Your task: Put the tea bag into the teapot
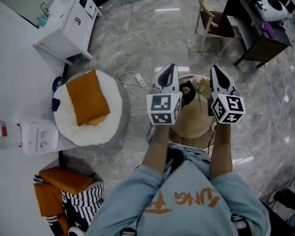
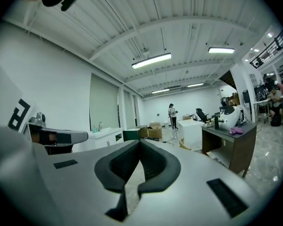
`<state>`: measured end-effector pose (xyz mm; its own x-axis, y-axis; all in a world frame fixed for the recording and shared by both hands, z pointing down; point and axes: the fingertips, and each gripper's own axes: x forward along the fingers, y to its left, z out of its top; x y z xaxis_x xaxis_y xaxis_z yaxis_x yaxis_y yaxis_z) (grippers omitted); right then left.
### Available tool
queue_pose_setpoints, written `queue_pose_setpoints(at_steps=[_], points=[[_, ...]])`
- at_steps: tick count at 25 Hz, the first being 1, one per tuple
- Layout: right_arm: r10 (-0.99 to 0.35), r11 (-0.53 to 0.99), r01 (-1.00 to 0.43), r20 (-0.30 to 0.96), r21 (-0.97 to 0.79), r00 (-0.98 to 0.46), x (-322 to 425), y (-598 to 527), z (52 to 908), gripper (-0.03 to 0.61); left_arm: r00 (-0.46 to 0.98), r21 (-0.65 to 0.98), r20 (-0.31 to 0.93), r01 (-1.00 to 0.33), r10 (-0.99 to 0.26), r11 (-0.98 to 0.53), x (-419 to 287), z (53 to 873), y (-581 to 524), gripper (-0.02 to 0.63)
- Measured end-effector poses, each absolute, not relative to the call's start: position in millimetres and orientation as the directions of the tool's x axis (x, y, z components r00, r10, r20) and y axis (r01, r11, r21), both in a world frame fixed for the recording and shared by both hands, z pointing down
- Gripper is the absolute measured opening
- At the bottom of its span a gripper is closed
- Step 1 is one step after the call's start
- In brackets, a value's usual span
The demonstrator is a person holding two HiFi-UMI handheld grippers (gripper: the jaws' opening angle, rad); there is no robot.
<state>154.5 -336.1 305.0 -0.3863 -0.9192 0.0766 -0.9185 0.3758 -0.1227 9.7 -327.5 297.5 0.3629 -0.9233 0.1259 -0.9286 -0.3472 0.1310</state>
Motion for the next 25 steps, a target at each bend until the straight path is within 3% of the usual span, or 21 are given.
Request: queue_pose_setpoints(at_steps=[12, 25], points=[[-0.921, 0.388, -0.921, 0.027, -0.039, -0.389, 162.5, -338.8, 266.7, 0.012, 0.357, 0.063, 0.083, -0.934, -0.93, -0.353, 24.5, 262.6, -331.7, 0.025], [-0.917, 0.396, -0.918, 0.038, -0.019, -0.397, 158.6, -341.4, 274.2, 0.012, 0.365, 0.002, 0.151, -0.929, -0.919, -0.369, 36.7, 279.1, -326.1, 0.025]])
